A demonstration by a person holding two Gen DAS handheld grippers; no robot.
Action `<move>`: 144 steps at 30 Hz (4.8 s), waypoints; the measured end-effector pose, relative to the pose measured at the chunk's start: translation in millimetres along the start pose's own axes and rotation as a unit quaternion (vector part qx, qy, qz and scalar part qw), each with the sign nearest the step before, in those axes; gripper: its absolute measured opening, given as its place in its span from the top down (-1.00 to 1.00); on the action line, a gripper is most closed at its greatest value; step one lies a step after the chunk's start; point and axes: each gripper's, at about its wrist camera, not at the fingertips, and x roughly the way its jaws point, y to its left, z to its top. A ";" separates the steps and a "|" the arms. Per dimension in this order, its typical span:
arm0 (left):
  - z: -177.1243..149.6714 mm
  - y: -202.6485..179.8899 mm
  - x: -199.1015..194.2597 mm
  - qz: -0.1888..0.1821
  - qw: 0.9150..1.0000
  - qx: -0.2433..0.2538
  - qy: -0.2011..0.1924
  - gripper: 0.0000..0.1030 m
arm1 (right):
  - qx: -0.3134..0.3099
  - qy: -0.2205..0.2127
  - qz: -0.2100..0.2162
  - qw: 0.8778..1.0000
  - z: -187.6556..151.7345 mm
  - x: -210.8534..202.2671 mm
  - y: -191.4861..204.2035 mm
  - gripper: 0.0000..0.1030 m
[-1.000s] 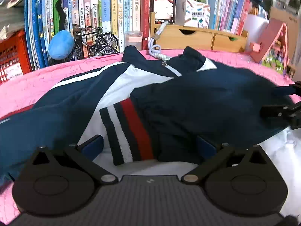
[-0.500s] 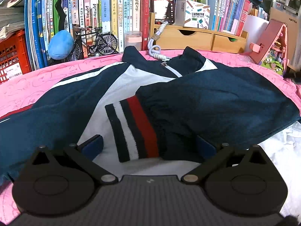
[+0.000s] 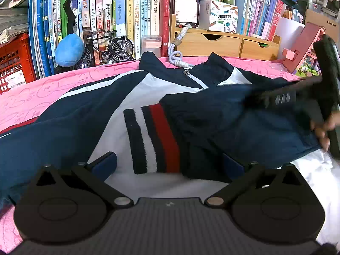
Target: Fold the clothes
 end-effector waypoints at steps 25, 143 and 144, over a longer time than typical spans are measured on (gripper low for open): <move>-131.4 2.9 -191.1 -0.088 0.988 -0.125 -0.033 -1.00 | 0.122 0.003 0.118 0.985 -282.8 -291.4 -50.0 -0.99; 18.5 259.4 -114.0 0.384 0.907 -0.034 0.166 -0.59 | -0.184 -0.035 -0.026 0.982 -34.3 -65.7 33.2 -1.00; 15.5 249.0 -111.1 0.365 0.914 -0.016 0.178 -0.60 | -0.180 -0.035 -0.025 0.983 -34.7 -64.5 33.2 -1.00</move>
